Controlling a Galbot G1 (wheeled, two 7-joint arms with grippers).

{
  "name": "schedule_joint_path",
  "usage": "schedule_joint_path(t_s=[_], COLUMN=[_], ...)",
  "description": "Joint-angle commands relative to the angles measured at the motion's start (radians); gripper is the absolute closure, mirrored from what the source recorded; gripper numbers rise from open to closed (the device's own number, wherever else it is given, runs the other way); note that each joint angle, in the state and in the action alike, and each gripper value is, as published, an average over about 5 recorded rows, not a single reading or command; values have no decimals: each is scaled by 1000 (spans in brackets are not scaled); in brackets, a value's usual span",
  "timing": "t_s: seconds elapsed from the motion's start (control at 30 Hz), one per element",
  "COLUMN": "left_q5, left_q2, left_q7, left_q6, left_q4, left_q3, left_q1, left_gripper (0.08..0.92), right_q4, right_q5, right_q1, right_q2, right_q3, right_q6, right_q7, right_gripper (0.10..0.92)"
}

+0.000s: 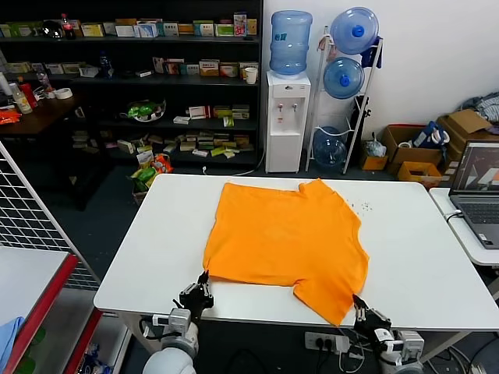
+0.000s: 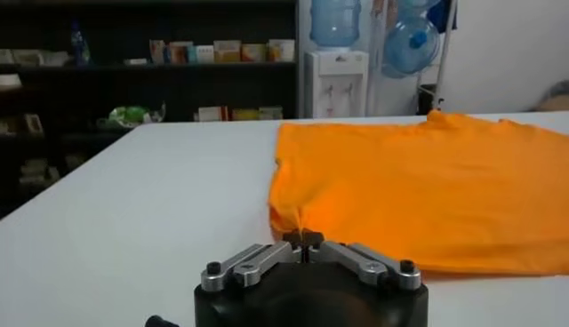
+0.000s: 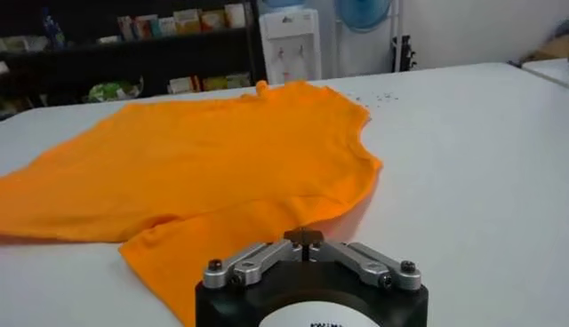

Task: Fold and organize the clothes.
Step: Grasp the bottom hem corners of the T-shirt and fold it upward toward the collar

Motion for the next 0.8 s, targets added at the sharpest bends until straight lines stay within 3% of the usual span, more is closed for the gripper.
schedule_joint_path(t_s=[0.03, 0.2, 0.37, 0.8], left_q5=[21, 72, 120, 135], left_q2=[82, 61, 5, -63], left_q7=[-3, 2, 11, 15], left_q6=[-25, -62, -95, -95], left_q4=[-135, -147, -105, 129], left_q3=[-24, -31, -32, -7], left_q1=[164, 174, 109, -132], left_gripper=[899, 899, 899, 899], right_q4=[100, 95, 51, -207], right_q5=[-97, -126, -89, 2], right_q1=[-125, -117, -21, 319], right_q2=[-10, -20, -47, -138], right_q3=[12, 7, 0, -52], right_q6=[12, 75, 147, 184], right_q7=[19, 27, 34, 45], right_gripper=[901, 901, 901, 901])
